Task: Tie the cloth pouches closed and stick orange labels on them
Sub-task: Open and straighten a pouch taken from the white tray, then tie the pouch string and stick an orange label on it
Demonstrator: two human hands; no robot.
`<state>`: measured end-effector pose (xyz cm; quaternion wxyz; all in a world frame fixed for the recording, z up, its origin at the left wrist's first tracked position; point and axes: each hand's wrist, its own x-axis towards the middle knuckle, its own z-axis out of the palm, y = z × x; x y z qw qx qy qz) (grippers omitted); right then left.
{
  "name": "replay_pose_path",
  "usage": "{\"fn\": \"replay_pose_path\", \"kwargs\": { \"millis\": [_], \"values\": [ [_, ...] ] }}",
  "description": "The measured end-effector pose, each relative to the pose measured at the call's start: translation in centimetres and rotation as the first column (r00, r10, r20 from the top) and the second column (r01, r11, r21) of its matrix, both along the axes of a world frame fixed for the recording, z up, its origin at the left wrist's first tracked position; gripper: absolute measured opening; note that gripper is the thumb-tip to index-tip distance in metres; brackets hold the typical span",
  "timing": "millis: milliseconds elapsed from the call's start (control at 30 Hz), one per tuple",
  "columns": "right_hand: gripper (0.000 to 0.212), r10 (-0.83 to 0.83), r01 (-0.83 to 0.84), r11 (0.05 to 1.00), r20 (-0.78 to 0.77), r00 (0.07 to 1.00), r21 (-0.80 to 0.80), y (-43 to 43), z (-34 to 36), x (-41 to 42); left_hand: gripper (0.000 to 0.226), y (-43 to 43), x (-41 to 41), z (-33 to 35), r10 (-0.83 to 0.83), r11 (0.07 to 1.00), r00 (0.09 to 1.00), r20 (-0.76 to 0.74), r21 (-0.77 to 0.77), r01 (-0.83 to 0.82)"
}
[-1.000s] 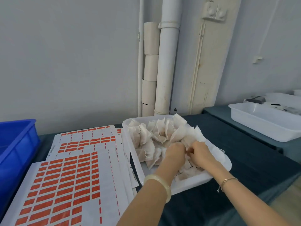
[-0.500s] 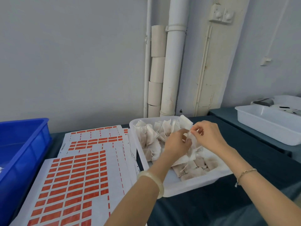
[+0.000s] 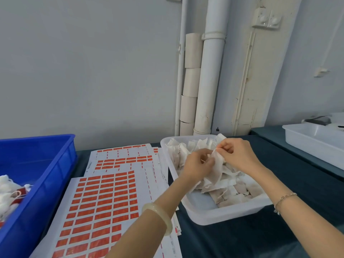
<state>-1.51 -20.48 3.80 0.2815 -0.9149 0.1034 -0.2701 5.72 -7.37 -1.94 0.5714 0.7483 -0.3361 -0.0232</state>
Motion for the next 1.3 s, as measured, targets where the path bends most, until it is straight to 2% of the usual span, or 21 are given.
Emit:
{"fn": "replay_pose_path", "kwargs": {
  "millis": [167, 233, 333, 433, 533, 600, 833, 967, 1100, 1167, 1300],
  "values": [
    [0.005, 0.097, -0.096, 0.993, -0.012, 0.995, 0.068, 1.9, 1.2, 0.4, 0.01, 1.7, 0.0, 0.8, -0.014, 0.998, 0.999, -0.04, -0.06, 0.012],
    [0.007, 0.139, -0.138, 0.988, -0.011, 0.99, 0.075, 2.5, 1.3, 0.5, 0.022, 2.3, -0.2, 0.9, -0.007, 0.999, 0.999, -0.039, -0.049, 0.005],
    [0.006, 0.209, -0.209, 0.971, 0.011, 0.978, 0.12, 3.2, 1.3, 0.6, 0.037, 3.6, -0.7, 1.2, -0.117, 0.99, 0.99, -0.079, -0.084, 0.11],
    [0.005, 0.332, -0.334, 0.912, 0.049, 0.942, 0.237, 4.0, 1.5, 0.3, 0.031, 5.3, -1.0, 1.9, -0.203, 0.972, 0.947, -0.249, -0.167, 0.164],
    [0.005, 0.446, -0.458, 0.837, 0.112, 0.888, 0.299, 5.4, 1.6, 0.2, 0.032, 7.4, -0.8, 2.2, -0.297, 0.945, 0.841, -0.452, -0.267, 0.19],
    [0.005, 0.497, -0.514, 0.794, 0.142, 0.856, 0.323, 6.9, 1.4, 0.3, 0.033, 9.0, -0.7, 2.0, -0.307, 0.938, 0.826, -0.472, -0.295, 0.181],
    [0.012, 0.566, -0.621, 0.653, 0.266, 0.78, 0.434, 12.5, 0.1, 0.8, 0.032, 15.9, -2.1, 1.1, -0.13, 0.949, 0.944, -0.304, -0.315, 0.029],
    [0.015, 0.523, -0.588, 0.689, 0.272, 0.808, 0.423, 15.7, -1.9, 1.3, 0.035, 19.7, -3.2, -0.6, 0.098, 0.949, 0.98, -0.176, -0.281, -0.145],
    [0.014, 0.464, -0.523, 0.767, 0.242, 0.852, 0.372, 18.5, -5.4, 1.6, 0.03, 22.4, -3.8, -4.0, 0.36, 0.878, 0.924, -0.129, -0.29, -0.382],
    [0.017, 0.434, -0.484, 0.813, 0.22, 0.874, 0.322, 19.9, -7.8, 1.8, 0.034, 23.1, -3.9, -6.1, 0.464, 0.831, 0.873, -0.148, -0.27, -0.487],
    [0.027, 0.394, -0.44, 0.838, 0.2, 0.897, 0.322, 22.3, -12.4, 2.5, 0.038, 24.1, -3.6, -9.4, 0.535, 0.772, 0.809, -0.242, -0.249, -0.585]
  ]
}}
